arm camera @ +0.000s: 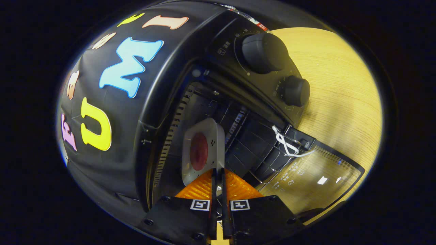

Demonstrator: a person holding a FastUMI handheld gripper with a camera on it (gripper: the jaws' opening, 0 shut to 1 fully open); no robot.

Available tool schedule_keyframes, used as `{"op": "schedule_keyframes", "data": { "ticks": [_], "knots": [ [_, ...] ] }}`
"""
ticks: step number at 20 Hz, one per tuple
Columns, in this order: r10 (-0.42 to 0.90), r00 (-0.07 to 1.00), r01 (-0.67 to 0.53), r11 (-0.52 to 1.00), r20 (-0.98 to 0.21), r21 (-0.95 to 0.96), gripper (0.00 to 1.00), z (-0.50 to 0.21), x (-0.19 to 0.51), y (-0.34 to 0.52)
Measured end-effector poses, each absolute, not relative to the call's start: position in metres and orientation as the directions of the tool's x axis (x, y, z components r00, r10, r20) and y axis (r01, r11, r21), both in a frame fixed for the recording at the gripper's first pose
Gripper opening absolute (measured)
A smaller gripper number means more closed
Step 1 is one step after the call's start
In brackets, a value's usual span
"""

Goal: Open the toaster oven, put the food inside, and close the toaster oven door.

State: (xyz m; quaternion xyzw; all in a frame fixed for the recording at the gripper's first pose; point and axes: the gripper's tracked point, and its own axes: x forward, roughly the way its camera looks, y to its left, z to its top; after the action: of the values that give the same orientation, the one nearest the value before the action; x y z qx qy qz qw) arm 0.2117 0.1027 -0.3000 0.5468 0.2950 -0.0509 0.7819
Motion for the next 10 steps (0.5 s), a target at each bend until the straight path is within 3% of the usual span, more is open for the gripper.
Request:
{"op": "schedule_keyframes", "data": {
  "ticks": [4, 6, 7, 10],
  "knots": [
    [0.304, 0.814, 0.369, 0.387, -0.495, 0.845, 0.24, -0.289, 0.199, 0.120],
    [0.318, 0.815, 0.351, 0.394, -0.484, 0.850, 0.45, -0.280, 0.189, 0.123],
    [0.325, 0.814, 0.344, 0.399, -0.482, 0.850, 0.61, -0.276, 0.183, 0.126],
    [0.354, 0.803, 0.318, 0.426, -0.479, 0.847, 0.66, -0.264, 0.160, 0.130]
  ]
}}
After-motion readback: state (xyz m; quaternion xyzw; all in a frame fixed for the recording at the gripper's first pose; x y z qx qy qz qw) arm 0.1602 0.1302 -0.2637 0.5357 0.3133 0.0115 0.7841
